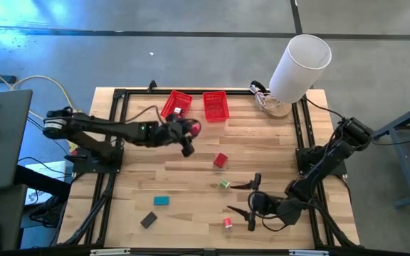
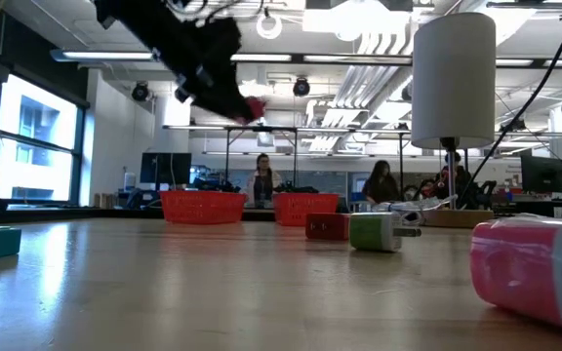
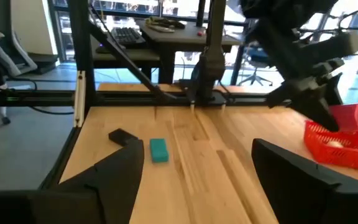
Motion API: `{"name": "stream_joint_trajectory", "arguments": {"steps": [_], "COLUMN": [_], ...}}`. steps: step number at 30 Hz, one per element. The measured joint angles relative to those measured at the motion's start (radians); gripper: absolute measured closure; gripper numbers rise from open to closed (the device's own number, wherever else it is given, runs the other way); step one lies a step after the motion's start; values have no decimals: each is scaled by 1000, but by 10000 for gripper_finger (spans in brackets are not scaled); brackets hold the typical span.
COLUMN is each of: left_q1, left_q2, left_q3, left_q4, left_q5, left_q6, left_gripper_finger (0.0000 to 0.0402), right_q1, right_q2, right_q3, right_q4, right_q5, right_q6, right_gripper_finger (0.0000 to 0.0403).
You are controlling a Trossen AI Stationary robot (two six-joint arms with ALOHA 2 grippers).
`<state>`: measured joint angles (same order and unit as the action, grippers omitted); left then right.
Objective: Pick & Place Office items
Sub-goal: Put the pink charger adapter into the left red bin
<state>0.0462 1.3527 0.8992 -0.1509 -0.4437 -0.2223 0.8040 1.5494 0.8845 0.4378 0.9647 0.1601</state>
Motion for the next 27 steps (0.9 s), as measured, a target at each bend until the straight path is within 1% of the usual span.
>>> {"name": "stream_joint_trajectory", "arguments": {"steps": [4, 8, 16, 19, 21, 27], "left_q1": [113, 230, 441, 517, 564, 630], "left_q2": [-1, -1, 19, 51, 82, 191], "left_q3": [-1, -1, -1, -1, -1, 2], "left_q4": [-66, -78, -78, -80, -81, -83], "left_q5": [75, 146, 136, 144, 171, 190], "left_q6": [-44, -76, -67, -67, -67, -62], "left_gripper_finger": [243, 243, 243, 243, 243, 243], "right_q1": [0, 0, -1, -6, -14, -48], "right_q2": [0, 0, 0, 0, 0, 0], "right_q3": [0, 0, 0, 0, 0, 0], "right_q4": [-39, -61, -69, -69, -69, -84], "right_q5": [-7, -19, -41, -41, -52, -79], "right_q6": [54, 96, 109, 110, 114, 140], "right_gripper_finger": [117, 117, 117, 117, 117, 117]}}
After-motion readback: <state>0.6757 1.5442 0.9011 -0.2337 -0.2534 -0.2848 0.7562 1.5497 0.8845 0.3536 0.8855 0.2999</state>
